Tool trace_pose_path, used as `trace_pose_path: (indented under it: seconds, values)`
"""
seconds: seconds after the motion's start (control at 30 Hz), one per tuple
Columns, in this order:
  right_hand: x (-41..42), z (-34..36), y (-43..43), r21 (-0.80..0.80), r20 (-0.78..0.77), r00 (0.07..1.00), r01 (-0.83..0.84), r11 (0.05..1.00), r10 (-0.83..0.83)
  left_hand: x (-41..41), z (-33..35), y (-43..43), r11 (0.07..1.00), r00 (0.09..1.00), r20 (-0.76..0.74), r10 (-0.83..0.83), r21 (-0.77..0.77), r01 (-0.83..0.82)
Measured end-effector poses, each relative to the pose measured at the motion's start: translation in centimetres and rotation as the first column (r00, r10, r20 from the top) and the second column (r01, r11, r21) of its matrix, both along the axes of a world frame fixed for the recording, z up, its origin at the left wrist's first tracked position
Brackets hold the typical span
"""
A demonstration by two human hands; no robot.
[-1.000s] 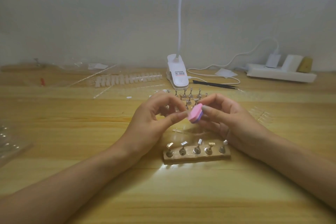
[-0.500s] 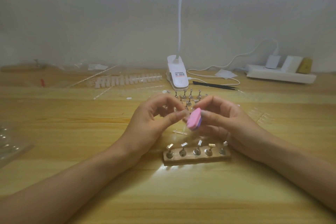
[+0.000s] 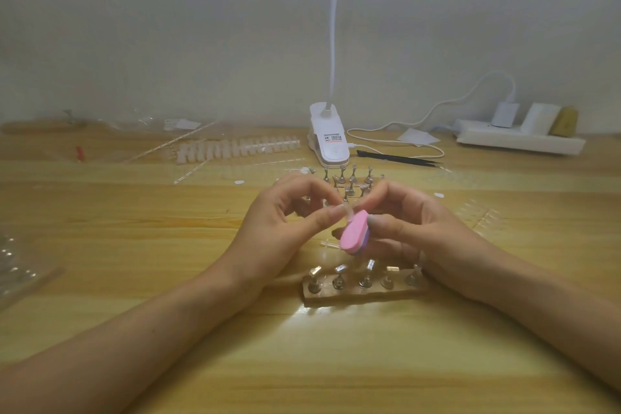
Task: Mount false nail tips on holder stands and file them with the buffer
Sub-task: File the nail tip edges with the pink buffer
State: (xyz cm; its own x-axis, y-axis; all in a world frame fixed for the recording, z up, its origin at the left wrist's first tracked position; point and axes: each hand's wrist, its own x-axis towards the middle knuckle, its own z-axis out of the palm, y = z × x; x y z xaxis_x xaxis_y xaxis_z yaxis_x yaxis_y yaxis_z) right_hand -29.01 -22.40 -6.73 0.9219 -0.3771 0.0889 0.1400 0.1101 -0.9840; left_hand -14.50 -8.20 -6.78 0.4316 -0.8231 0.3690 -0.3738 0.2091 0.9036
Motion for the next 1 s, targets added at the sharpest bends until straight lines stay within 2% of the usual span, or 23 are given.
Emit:
trace_pose_path:
  seconds: [0.1,0.2,0.33,0.43,0.53,0.63,0.73,0.87,0.93,1.0]
  values:
    - [-0.02,-0.05,-0.12,0.051,0.033,0.996,0.085,0.995,-0.087,-0.01,0.02,0.01,1.0,1.0,-0.014,0.006,-0.012,-0.006]
    - [-0.01,0.02,-0.01,-0.001,0.006,1.0,0.002,1.0,-0.002,-0.01,0.06,0.02,1.0,1.0,-0.008,0.0,-0.017,0.0]
    - [0.04,-0.09,-0.12,0.033,0.02,0.998,0.066,0.997,-0.067,0.2,-0.25,-0.12,0.999,0.999,0.01,0.047,-0.023,-0.047]
    - [0.02,0.04,0.08,-0.007,-0.004,1.0,0.002,1.0,-0.002,0.2,-0.26,-0.19,0.998,0.999,0.022,0.05,-0.029,-0.049]
    - [-0.03,0.06,-0.06,0.046,0.014,0.995,0.095,0.994,-0.096,0.23,-0.22,-0.22,0.999,0.999,0.018,0.045,-0.026,-0.045]
    - [-0.06,0.14,0.2,-0.012,-0.014,1.0,0.009,1.0,-0.01,0.13,-0.06,-0.21,0.999,0.998,0.026,0.05,-0.022,-0.049]
    - [-0.13,0.05,0.14,0.03,0.014,0.997,0.078,0.997,-0.078,0.03,0.0,-0.2,0.998,0.997,0.04,0.061,-0.015,-0.061]
    - [-0.08,0.12,0.18,-0.036,-0.017,1.0,-0.024,0.999,0.023,-0.03,0.01,-0.2,0.998,0.996,0.057,0.063,-0.004,-0.063]
    - [-0.05,0.06,0.05,0.011,0.002,0.999,0.033,0.999,-0.033,-0.02,0.0,-0.19,0.998,0.997,0.051,0.066,-0.008,-0.066]
    - [-0.09,0.0,0.04,0.016,0.008,1.0,0.011,1.0,-0.012,0.01,-0.06,-0.18,0.998,0.997,0.046,0.063,-0.011,-0.063]
